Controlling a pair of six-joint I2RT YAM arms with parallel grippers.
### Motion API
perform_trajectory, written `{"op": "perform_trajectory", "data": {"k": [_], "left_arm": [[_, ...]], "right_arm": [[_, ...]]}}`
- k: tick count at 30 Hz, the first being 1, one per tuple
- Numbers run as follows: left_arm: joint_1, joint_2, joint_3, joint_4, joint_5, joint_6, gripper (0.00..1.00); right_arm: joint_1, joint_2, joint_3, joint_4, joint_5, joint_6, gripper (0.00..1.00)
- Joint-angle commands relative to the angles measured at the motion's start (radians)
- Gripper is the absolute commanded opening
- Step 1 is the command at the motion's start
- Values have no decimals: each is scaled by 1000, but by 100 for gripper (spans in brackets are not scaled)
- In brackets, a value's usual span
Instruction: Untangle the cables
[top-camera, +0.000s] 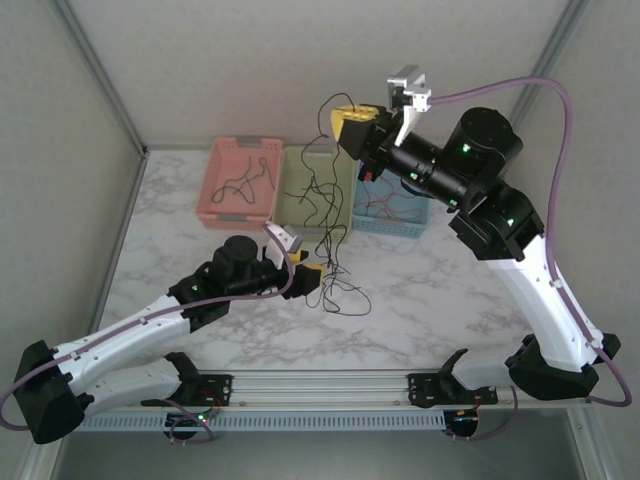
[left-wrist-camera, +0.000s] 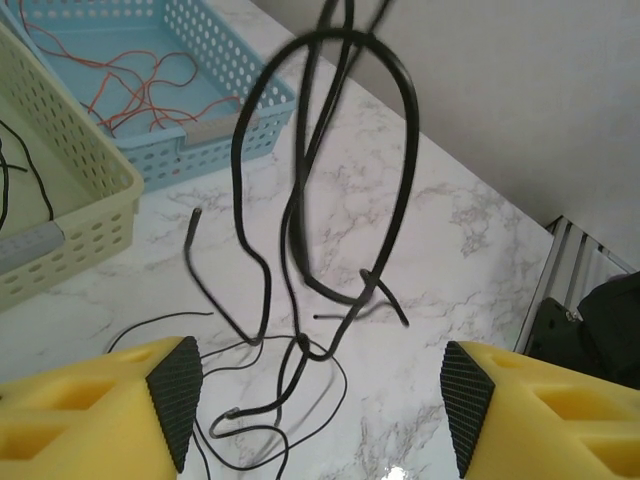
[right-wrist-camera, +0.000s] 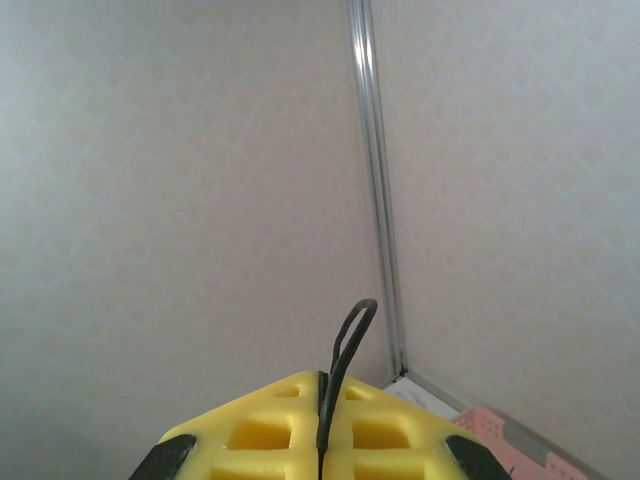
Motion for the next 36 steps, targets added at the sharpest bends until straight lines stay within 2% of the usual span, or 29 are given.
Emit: {"op": "perform_trajectory", "data": {"k": [1,5,11,22,29,31,36], "left_arm": [[-6,-7,-18,74,-21,-14,68],[-6,6,-19,93,-46,31,71],[-10,79,9,124,16,20,71],[-15,116,15,200,18,2,53],[-24,164,39,243,3,3,52],[-24,168,39,241,0,7,47],[-24,152,17,218,-11,10,12]], "right_arm": [[-1,-20,35,51,-17,25,0],[-2,-24,39,62,-85,38,0],[-2,-23,39,83,-86,77,0],[-1,-17,54,60,-95,87,0],[-1,-22,52,57,-102,100,0],[-2,-26,52,52,-100,94,0],[-2,-37,52,45,-60,59,0]]}}
